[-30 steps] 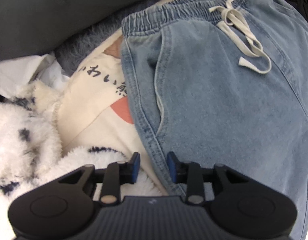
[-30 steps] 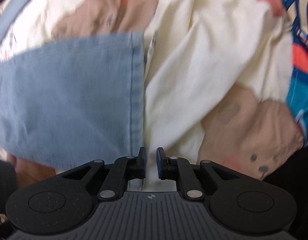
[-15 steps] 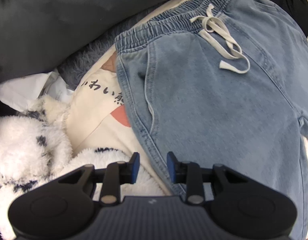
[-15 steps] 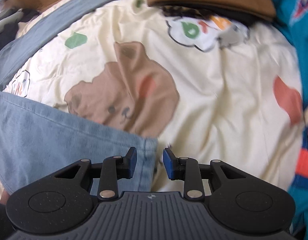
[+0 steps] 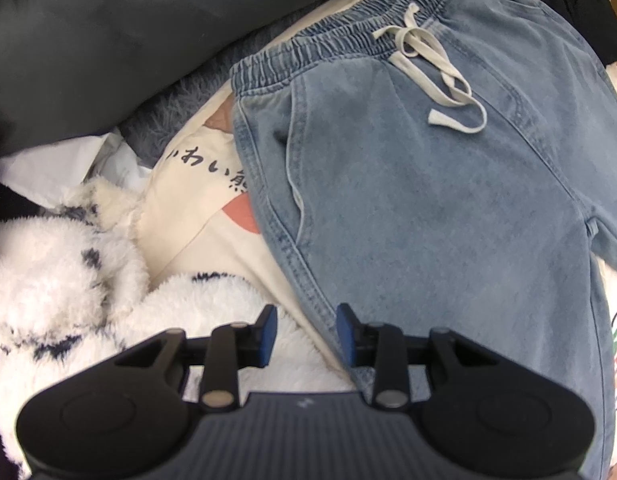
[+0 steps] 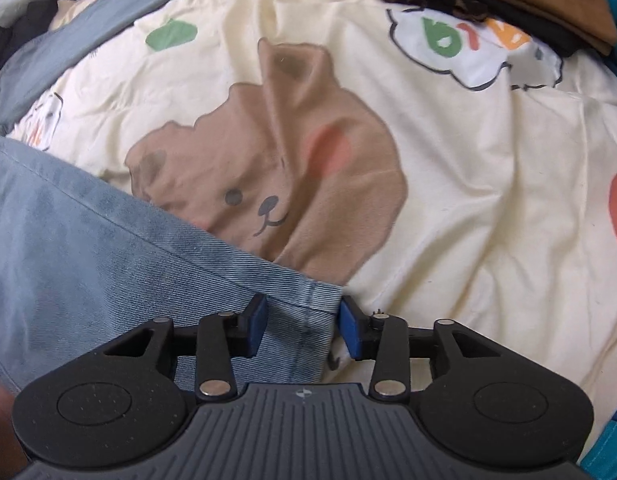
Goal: Fold clothes
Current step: 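Press the folded leg edge with the right tool while the left tool moves over the waistband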
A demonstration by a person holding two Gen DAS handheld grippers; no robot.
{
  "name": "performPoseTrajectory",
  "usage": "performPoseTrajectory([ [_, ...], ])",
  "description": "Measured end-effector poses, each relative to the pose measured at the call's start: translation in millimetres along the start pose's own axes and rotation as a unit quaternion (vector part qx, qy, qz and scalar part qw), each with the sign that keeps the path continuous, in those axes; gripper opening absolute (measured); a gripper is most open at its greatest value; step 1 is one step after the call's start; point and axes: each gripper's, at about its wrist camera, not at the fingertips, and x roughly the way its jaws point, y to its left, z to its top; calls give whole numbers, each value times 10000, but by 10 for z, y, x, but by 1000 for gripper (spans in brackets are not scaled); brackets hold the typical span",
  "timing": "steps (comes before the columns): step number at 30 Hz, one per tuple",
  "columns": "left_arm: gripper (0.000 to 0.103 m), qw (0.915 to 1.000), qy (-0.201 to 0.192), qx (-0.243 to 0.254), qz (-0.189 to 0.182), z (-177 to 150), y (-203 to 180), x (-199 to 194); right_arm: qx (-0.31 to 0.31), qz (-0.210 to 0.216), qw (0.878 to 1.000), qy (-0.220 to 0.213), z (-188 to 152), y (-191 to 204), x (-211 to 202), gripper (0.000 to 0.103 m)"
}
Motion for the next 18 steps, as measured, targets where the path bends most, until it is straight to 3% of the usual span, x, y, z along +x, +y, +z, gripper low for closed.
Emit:
performPoseTrajectory([
  [2, 35, 10000, 6, 16, 17, -13, -9, -8, 43, -114, 9999, -8, -2, -3, 0, 20],
  [3, 35, 10000, -2, 20, 10, -16, -16, -16, 99, -149, 9998, -3, -4, -19, -13, 17],
  [7, 35, 9999, -98, 11, -63, -6, -50, -58, 630, -201, 9978, 37, -6, -129, -180, 12],
  [9, 35, 9998, -153, 29, -103, 4, -86, -71, 594, -330, 9977, 43, 4, -95, -269, 5],
  [18, 34, 9988, -287, 234, -323, 138, -388, 26, 612, -778, 9950, 99, 0, -10, -404, 4],
])
